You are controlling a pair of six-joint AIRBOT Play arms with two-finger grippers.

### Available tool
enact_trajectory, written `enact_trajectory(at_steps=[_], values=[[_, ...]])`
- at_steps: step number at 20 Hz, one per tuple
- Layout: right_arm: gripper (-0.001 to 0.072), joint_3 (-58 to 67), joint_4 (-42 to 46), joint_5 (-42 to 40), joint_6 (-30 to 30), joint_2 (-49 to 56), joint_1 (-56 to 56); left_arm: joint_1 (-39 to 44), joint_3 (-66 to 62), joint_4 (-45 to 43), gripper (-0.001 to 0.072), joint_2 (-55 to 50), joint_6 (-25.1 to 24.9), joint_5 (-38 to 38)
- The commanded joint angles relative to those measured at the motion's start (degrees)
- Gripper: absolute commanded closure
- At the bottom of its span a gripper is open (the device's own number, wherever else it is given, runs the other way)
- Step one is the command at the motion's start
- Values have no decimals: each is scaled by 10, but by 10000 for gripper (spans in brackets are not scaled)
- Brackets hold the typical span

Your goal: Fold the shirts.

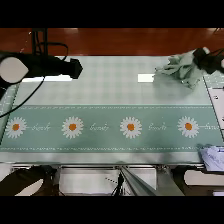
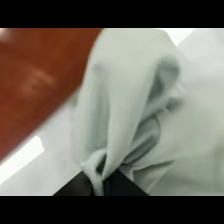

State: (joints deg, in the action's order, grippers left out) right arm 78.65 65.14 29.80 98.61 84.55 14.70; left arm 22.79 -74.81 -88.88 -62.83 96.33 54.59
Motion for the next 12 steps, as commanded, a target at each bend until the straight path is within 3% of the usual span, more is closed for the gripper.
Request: enact_trajectory(at_steps=[1, 7, 12], values=[[686, 52, -95, 48, -156, -129, -24, 0, -98, 0, -11, 3, -18, 68], [686, 100, -112, 84, -167, -336, -127, 0, -298, 0, -11, 39, -18, 150], [686, 98, -112, 256, -121, -386, -221, 0, -328, 0, -11, 106, -17, 189]])
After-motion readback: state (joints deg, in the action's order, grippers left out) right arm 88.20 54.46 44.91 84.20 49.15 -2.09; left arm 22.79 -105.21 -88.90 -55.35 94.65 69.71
